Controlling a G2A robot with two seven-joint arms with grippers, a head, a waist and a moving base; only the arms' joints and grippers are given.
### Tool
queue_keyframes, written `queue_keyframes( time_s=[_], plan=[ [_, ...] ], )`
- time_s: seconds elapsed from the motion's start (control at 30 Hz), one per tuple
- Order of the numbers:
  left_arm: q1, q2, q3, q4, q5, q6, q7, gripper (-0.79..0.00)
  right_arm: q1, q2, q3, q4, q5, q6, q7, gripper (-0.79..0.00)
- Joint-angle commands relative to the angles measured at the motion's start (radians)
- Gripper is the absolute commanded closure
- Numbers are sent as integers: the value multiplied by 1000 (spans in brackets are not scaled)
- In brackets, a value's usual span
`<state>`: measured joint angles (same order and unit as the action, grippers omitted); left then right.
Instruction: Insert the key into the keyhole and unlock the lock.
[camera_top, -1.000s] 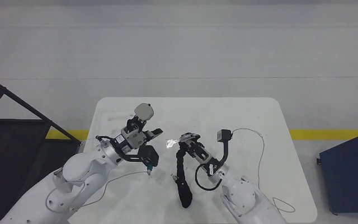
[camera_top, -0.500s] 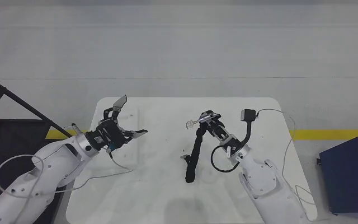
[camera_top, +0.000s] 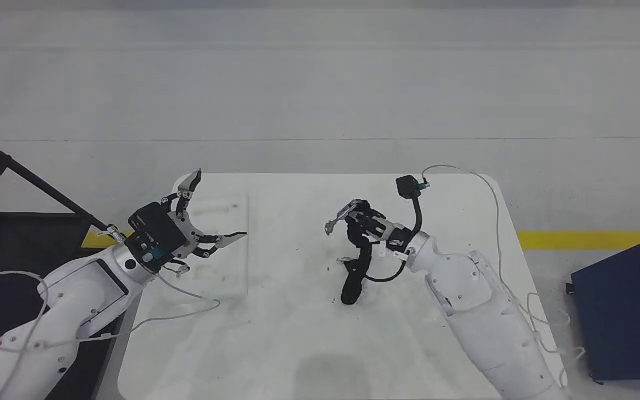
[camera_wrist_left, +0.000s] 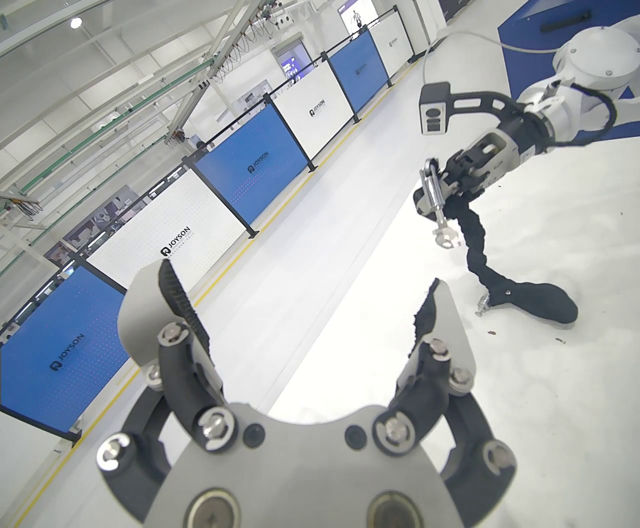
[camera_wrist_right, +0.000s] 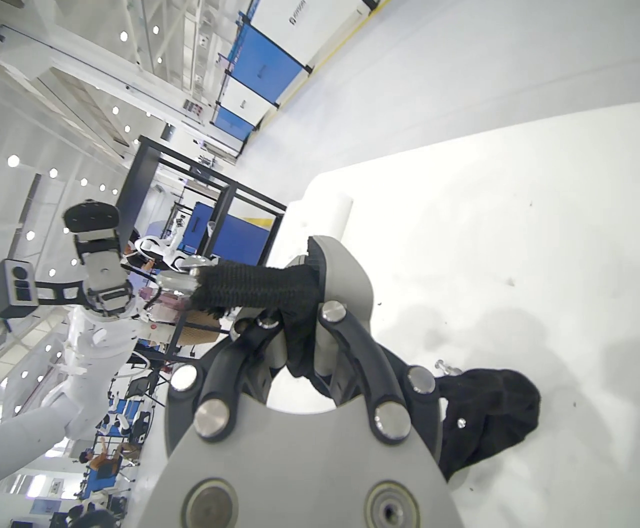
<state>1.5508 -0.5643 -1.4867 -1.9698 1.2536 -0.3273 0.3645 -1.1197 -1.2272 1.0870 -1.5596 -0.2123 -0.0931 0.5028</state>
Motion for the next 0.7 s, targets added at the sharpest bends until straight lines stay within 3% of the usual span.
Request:
queue_keyframes(
  time_s=[0.0, 0.3, 0.63, 0.67],
  plan=[
    [0, 0, 0, 0, 0, 0, 0, -785, 22, -8, -35, 43, -6, 7, -1, 0],
    [0, 0, 0, 0, 0, 0, 0, -785, 94, -48, -161, 253, -19, 10, -38, 0],
    [0, 0, 0, 0, 0, 0, 0, -785, 103, -61, -183, 358, -59, 2, -54, 0],
    [0, 0, 0, 0, 0, 0, 0, -785, 101, -60, -180, 358, -61, -1, -55, -95]
  ],
)
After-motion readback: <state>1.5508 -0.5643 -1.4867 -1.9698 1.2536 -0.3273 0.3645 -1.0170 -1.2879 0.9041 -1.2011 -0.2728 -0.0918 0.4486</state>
